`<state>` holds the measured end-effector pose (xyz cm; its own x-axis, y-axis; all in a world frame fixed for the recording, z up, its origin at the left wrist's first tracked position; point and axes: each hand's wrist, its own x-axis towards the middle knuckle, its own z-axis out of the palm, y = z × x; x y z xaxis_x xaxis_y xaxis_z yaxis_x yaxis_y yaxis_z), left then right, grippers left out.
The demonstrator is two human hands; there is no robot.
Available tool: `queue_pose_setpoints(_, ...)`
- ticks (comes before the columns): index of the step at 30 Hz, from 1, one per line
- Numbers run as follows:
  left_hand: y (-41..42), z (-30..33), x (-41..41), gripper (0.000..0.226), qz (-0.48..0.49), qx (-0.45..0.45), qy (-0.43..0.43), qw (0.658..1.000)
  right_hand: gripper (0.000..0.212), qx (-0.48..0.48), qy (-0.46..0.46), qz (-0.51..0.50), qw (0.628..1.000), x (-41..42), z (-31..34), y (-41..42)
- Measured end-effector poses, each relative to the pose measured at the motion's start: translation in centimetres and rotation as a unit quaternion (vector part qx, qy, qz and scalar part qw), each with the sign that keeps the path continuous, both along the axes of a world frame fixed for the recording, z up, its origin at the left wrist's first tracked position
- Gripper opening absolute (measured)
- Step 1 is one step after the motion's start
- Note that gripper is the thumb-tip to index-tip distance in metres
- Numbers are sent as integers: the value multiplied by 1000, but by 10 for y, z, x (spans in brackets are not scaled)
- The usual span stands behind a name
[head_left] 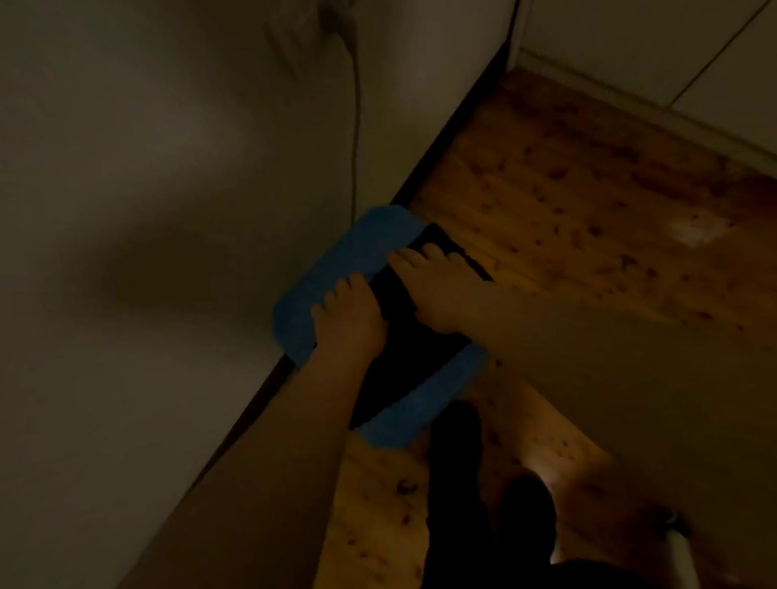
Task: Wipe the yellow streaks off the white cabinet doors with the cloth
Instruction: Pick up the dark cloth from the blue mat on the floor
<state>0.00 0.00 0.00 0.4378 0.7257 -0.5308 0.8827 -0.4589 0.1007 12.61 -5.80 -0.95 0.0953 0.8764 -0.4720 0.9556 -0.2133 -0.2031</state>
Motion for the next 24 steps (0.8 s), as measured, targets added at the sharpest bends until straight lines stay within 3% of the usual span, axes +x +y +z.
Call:
queue_pose_setpoints(3,5,-11,-7,29,-17,31,-7,999,83,42,-47,15,998,-2,-9,1)
queue_pose_setpoints(7,15,4,-10,26,-19,-26,-63,998,40,63,-66,14,996,6,-1,2)
queue_pose_setpoints(12,31,100,18,15,77,-176,-235,953,58,32,-7,-72,997,36,95,11)
queue_pose_setpoints(14,49,163,46,11,66,-181,-283,940,51,62,70,-158,983,61,162,23)
queue_pose_setpoints(18,77,333,108,21,56,-214,-399,890,23,204,209,-307,906,118,329,34)
queue_pose_setpoints(22,89,525,155,42,56,-338,-461,819,20,350,201,-330,853,167,525,22)
queue_pose_setpoints(24,90,573,166,42,39,-422,-456,783,19,400,201,-316,837,177,579,18)
